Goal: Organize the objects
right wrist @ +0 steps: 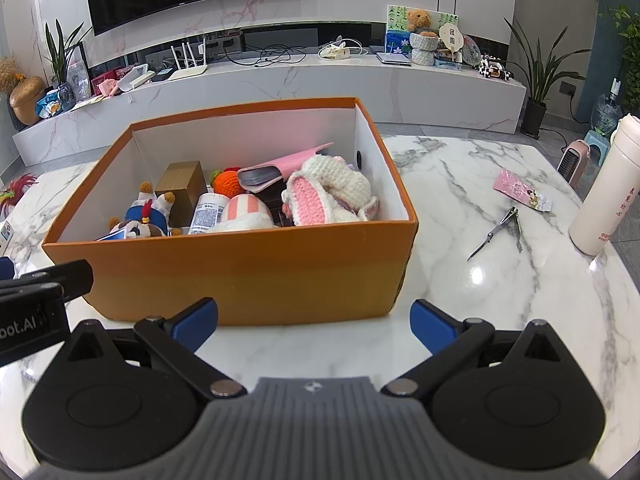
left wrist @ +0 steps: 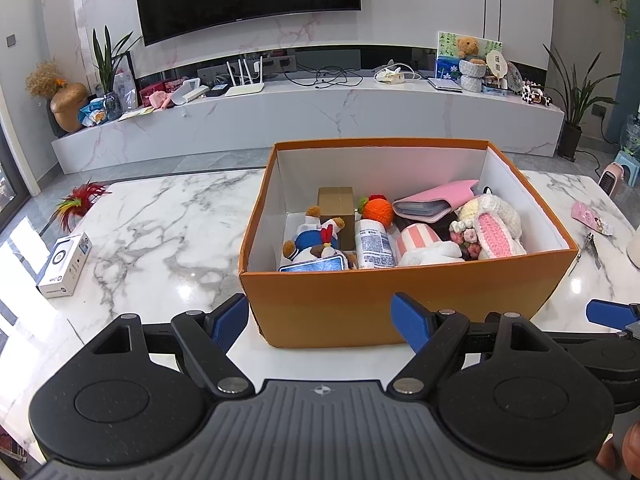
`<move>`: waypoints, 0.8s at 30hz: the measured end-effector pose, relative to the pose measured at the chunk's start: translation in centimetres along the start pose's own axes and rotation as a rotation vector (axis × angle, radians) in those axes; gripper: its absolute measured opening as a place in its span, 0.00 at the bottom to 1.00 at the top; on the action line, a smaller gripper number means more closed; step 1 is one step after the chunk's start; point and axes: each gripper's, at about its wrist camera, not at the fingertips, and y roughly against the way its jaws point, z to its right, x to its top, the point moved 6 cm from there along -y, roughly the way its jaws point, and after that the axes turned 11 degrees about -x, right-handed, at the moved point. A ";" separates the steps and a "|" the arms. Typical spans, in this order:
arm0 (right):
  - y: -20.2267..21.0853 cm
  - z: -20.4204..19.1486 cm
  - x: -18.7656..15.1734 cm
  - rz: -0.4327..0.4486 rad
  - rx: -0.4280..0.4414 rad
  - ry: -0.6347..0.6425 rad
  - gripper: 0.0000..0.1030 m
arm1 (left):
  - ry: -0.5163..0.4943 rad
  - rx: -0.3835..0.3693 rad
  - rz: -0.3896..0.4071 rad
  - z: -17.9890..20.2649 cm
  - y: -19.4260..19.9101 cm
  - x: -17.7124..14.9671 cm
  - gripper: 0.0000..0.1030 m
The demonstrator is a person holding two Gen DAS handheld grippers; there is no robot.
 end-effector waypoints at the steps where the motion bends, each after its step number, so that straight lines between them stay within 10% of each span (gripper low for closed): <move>1: 0.0 0.0 0.0 0.000 0.001 0.001 0.99 | -0.001 0.000 0.000 0.0 0.0 0.0 0.90; 24: -0.1 0.1 0.0 0.001 0.001 0.003 0.99 | -0.006 -0.005 -0.001 0.0 -0.1 0.0 0.90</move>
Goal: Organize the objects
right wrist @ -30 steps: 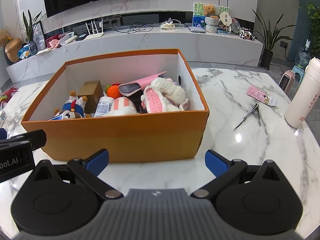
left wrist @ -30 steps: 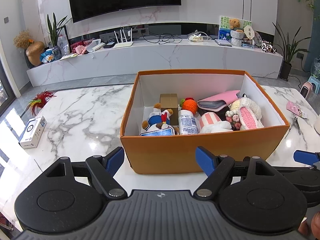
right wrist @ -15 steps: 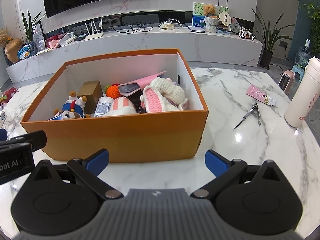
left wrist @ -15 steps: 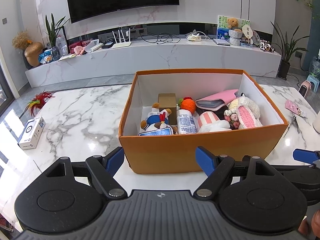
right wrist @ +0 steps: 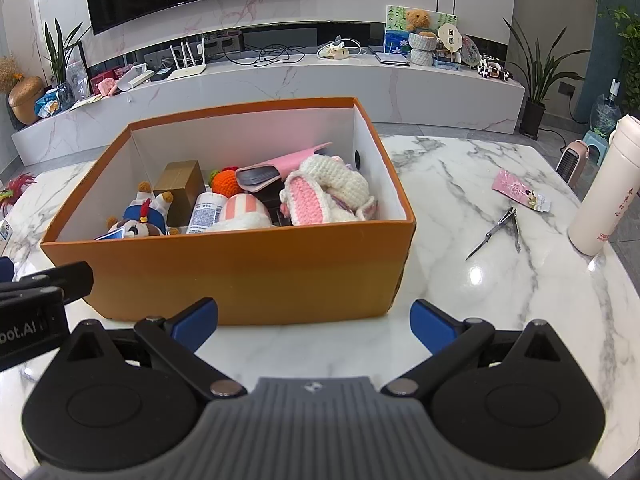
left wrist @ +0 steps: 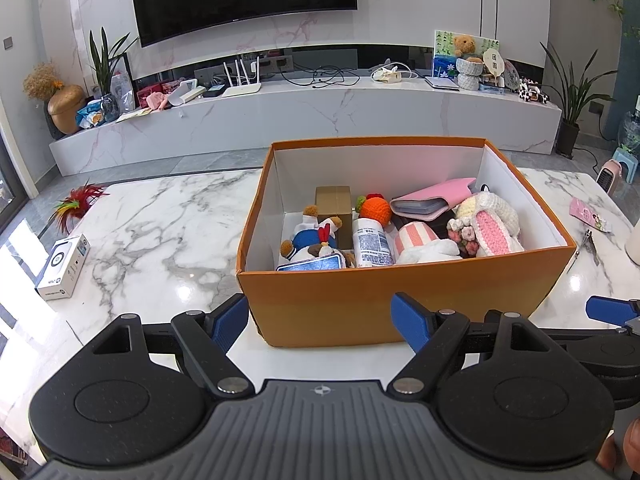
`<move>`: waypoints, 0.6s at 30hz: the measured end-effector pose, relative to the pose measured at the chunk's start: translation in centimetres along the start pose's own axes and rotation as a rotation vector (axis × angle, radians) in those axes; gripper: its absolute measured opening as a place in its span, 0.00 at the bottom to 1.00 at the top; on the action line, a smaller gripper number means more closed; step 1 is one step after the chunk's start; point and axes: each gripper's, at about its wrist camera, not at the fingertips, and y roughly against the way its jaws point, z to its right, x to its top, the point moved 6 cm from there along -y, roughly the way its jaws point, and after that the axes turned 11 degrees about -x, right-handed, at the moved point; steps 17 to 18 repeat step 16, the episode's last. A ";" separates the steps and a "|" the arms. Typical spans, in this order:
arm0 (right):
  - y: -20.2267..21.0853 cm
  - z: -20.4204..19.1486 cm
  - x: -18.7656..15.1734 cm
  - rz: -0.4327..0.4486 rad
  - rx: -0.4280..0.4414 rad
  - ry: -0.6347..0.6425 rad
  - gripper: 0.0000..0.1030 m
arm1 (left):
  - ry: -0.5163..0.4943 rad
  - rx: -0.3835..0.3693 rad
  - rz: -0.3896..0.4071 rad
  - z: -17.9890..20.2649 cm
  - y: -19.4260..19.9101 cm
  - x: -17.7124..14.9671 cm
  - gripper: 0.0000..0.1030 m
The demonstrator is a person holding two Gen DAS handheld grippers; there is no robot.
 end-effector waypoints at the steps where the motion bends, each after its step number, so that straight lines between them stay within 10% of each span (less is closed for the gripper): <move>1: 0.0 0.0 0.0 0.000 0.000 0.000 0.99 | 0.000 0.000 0.000 0.0 0.0 0.0 0.90; 18: 0.1 0.2 -0.1 0.002 0.003 0.002 0.99 | -0.019 -0.004 0.019 -0.3 0.2 0.0 0.90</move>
